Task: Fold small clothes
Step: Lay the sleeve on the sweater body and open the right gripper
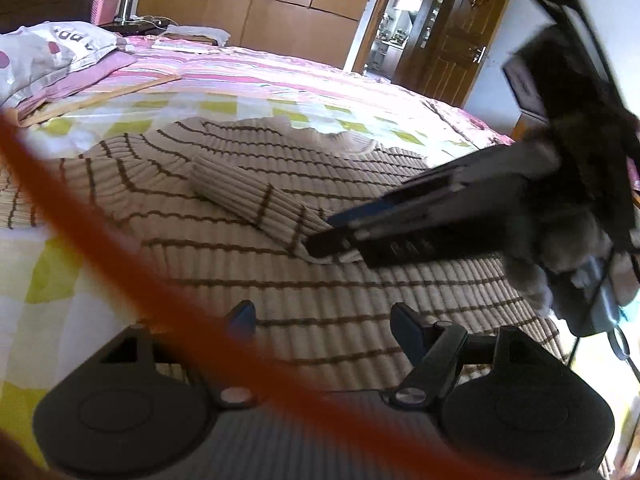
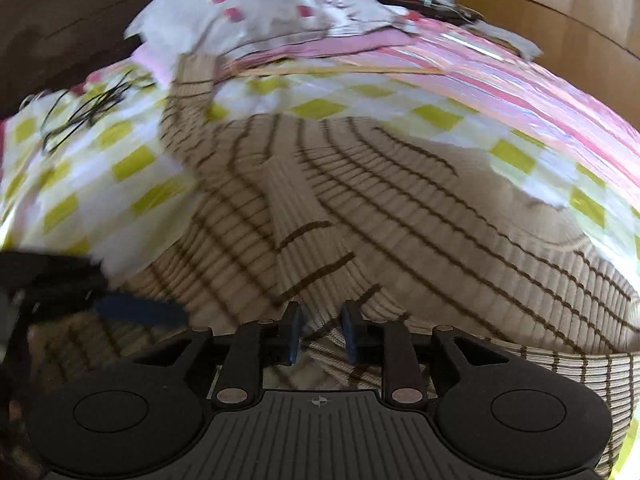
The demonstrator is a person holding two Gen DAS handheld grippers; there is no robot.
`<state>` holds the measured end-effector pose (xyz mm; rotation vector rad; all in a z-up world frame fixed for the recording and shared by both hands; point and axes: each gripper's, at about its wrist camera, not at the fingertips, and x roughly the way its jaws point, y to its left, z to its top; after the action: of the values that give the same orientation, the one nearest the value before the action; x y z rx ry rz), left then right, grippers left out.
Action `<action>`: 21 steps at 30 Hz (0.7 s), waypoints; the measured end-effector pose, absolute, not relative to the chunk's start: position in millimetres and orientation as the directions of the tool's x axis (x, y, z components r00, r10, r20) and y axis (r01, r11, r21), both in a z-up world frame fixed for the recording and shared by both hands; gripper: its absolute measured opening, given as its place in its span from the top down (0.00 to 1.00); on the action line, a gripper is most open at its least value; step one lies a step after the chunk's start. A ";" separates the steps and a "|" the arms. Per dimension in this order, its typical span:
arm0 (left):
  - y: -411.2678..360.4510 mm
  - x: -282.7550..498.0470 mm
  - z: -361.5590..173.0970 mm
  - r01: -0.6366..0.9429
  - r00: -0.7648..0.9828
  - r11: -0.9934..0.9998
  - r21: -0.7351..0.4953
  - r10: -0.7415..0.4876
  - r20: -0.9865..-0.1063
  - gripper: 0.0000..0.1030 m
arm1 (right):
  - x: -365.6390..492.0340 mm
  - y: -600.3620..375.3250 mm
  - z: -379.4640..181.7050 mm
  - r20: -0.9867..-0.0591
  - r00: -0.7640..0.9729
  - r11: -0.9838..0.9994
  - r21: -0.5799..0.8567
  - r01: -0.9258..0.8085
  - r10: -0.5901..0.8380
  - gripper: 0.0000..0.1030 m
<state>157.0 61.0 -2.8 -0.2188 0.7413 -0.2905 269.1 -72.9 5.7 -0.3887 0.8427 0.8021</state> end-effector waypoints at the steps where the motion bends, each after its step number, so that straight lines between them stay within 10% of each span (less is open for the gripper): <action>1: 61.7 157.3 -2.9 0.181 0.700 0.937 -0.300 -0.336 -0.630 0.24 | 266.9 -75.1 7.8 -0.782 0.393 0.639 0.009 -0.769 0.484 0.72; 12: 58.2 158.4 -7.5 0.185 0.691 0.939 -0.289 -0.333 -0.641 0.24 | 283.8 -68.7 8.2 -0.772 0.412 0.646 -0.003 -0.763 0.483 0.72; 21: 61.8 157.7 -5.4 0.186 0.691 0.934 -0.304 -0.344 -0.636 0.24 | 289.5 -93.8 42.7 -0.709 0.464 0.734 0.112 -0.670 0.532 0.94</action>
<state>157.7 61.8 -5.4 -0.2232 0.7525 -0.2991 289.5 -93.8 42.7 -0.1927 0.7972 0.7440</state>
